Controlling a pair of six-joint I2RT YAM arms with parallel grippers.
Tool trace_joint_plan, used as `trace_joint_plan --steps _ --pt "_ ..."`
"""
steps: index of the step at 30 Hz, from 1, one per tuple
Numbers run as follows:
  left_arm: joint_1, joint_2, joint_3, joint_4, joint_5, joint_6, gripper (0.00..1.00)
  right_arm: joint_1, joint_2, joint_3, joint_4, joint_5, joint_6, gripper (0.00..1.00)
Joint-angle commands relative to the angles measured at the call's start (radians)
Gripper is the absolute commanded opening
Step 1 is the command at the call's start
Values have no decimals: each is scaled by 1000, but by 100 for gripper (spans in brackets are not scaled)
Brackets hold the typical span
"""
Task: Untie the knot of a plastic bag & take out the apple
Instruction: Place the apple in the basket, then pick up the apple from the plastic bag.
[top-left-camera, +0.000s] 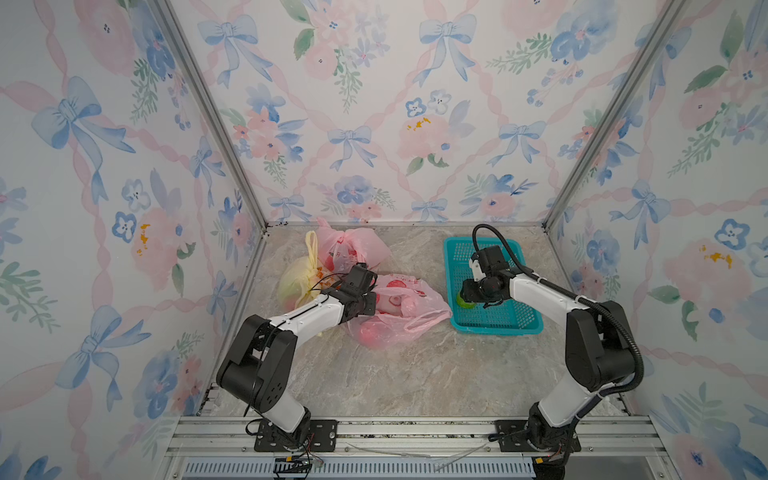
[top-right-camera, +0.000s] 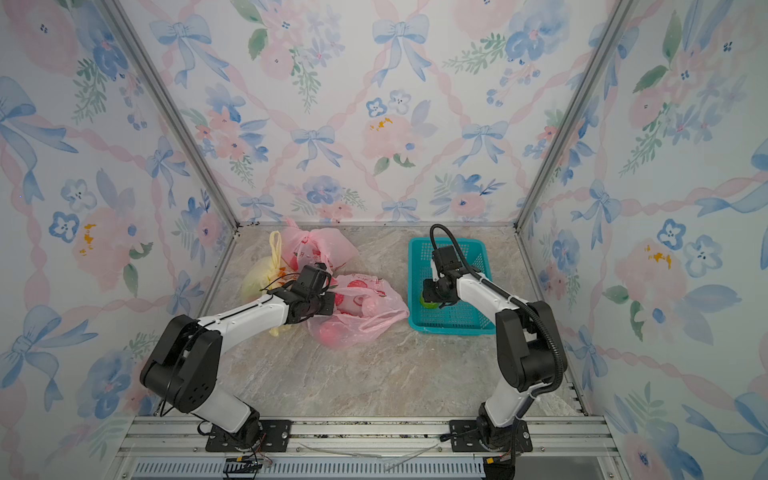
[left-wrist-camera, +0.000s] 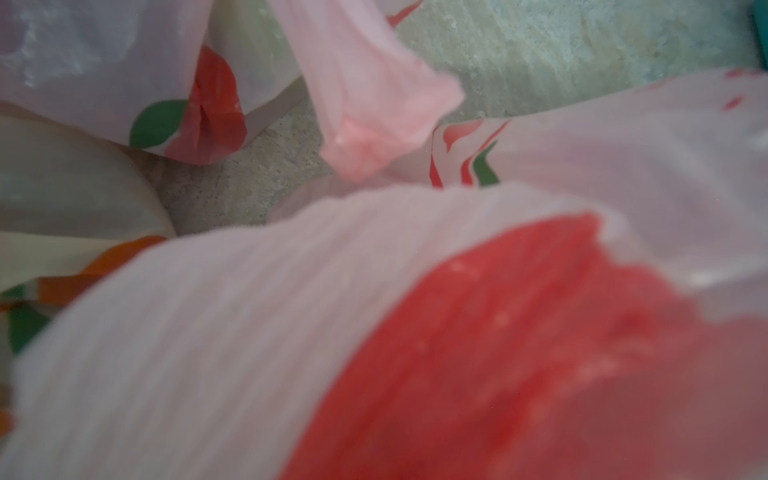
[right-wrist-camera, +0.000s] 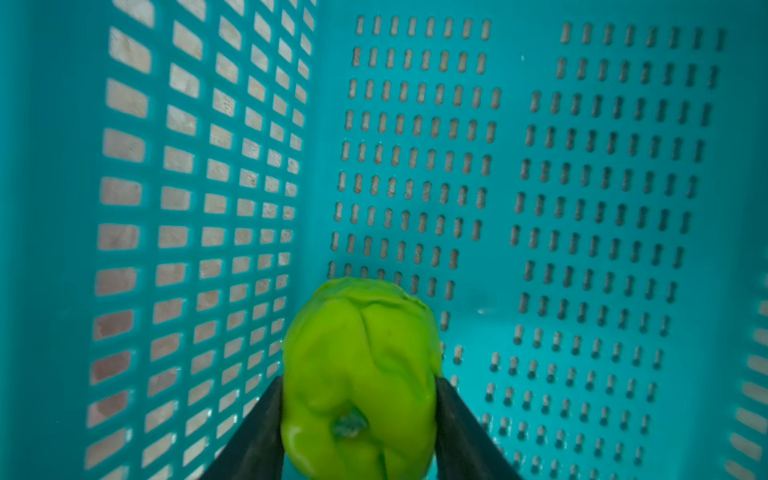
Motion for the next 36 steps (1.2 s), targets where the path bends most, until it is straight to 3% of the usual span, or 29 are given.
trace_joint_plan --steps 1,5,12,17,23,32,36 --pt "-4 -1 -10 -26 17 23 0 3 -36 1 -15 -2 -34 65" --pt "-4 -39 -24 -4 48 49 0 64 -182 0 -8 -8 -111 76" --pt "18 -74 -31 26 135 64 0 219 -316 87 -60 -152 -216 82" --pt "26 -111 -52 26 183 44 0 364 -204 165 -67 -306 -211 58" --pt "33 -195 -103 23 244 -3 0 477 11 223 1 -278 -143 57" --pt "38 -219 -133 -52 216 -44 0 498 184 325 47 -189 -67 57" --pt "52 -242 -140 -78 66 -73 31 498 239 346 79 -160 -32 66"
